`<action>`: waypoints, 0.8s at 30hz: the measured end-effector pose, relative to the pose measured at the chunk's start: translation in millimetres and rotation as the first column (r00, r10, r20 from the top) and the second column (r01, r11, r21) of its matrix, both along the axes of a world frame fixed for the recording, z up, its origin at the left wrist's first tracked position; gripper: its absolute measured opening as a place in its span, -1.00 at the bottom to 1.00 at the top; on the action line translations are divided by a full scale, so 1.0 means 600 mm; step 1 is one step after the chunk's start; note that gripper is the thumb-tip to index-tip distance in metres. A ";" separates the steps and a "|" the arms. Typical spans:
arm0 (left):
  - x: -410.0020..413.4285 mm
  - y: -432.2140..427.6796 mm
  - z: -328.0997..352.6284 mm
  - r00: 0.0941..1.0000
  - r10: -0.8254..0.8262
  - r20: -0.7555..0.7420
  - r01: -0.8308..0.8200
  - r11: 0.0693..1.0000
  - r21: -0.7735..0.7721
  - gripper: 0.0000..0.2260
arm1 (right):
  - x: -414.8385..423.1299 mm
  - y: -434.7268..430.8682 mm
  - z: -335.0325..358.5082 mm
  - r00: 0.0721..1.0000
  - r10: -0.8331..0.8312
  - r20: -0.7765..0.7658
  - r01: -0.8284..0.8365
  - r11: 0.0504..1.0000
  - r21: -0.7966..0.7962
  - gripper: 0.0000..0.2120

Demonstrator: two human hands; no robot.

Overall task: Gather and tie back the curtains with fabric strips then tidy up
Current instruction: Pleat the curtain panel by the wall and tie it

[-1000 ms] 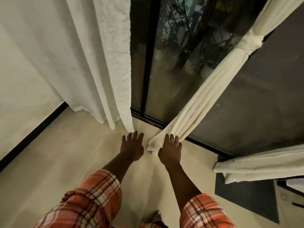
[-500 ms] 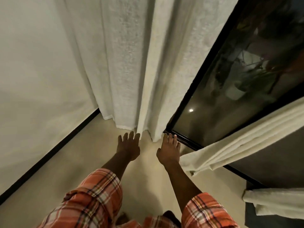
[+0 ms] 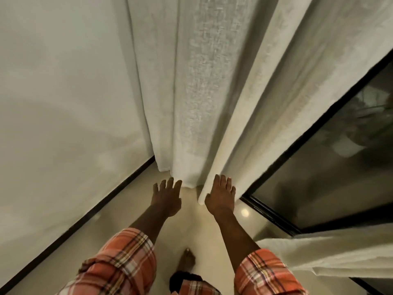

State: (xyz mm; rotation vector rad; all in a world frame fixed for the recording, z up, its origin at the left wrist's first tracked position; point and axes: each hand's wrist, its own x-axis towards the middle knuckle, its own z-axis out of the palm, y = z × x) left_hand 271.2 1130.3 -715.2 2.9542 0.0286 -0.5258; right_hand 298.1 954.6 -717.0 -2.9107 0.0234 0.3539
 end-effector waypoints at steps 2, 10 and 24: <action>0.040 0.025 0.006 1.000 0.015 0.014 -0.015 1.000 0.005 -0.43 | 0.047 0.022 0.005 1.000 -0.005 0.022 0.005 1.000 0.008 -0.30; 0.179 0.085 0.029 0.997 -0.020 0.070 0.019 1.000 0.017 -0.41 | 0.187 0.060 0.054 0.985 -0.090 0.149 0.089 0.996 0.014 -0.26; 0.408 0.182 0.121 0.883 -0.296 0.363 0.303 0.952 0.039 -0.45 | 0.283 0.079 0.184 0.741 -0.492 0.458 0.492 0.861 0.129 -0.20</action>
